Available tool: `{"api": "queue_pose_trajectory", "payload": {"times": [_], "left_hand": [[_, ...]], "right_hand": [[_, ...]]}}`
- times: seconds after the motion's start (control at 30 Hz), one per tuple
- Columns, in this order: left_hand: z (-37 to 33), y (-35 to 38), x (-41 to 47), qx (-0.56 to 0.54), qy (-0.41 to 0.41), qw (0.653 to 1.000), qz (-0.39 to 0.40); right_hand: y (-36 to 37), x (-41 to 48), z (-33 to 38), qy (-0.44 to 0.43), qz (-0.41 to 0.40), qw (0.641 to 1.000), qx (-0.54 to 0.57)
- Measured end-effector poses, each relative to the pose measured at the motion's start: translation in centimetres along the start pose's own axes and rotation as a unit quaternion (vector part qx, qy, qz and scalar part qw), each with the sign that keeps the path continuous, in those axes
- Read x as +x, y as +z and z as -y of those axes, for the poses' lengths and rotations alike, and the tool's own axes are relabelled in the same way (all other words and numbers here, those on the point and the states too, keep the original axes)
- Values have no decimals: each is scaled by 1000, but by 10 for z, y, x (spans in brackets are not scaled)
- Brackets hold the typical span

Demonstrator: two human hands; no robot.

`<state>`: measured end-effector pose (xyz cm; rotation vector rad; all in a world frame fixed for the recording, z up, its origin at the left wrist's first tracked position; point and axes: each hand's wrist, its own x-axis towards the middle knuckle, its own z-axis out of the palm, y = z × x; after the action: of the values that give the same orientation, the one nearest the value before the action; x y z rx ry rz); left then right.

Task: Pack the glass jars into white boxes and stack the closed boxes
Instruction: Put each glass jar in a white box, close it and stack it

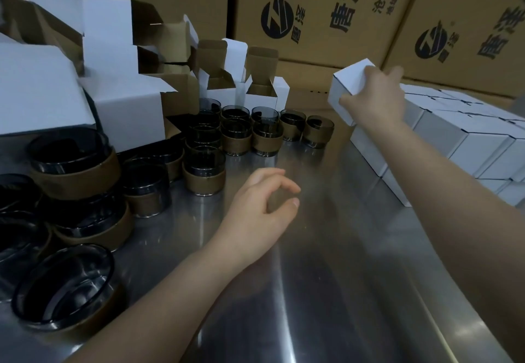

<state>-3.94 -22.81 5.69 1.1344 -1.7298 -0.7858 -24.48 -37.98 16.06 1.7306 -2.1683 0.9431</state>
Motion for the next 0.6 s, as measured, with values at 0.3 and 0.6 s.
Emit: {"api": "queue_pose_trajectory", "payload": {"times": [0.3,0.6], "left_hand": [[1,1,0,14,10,1000,4],[2,0,1,9,0,1000,21]], "right_hand": [[33,25,2,-19,12,998,-67],[45,25,-8,26,44,993,-110]]}}
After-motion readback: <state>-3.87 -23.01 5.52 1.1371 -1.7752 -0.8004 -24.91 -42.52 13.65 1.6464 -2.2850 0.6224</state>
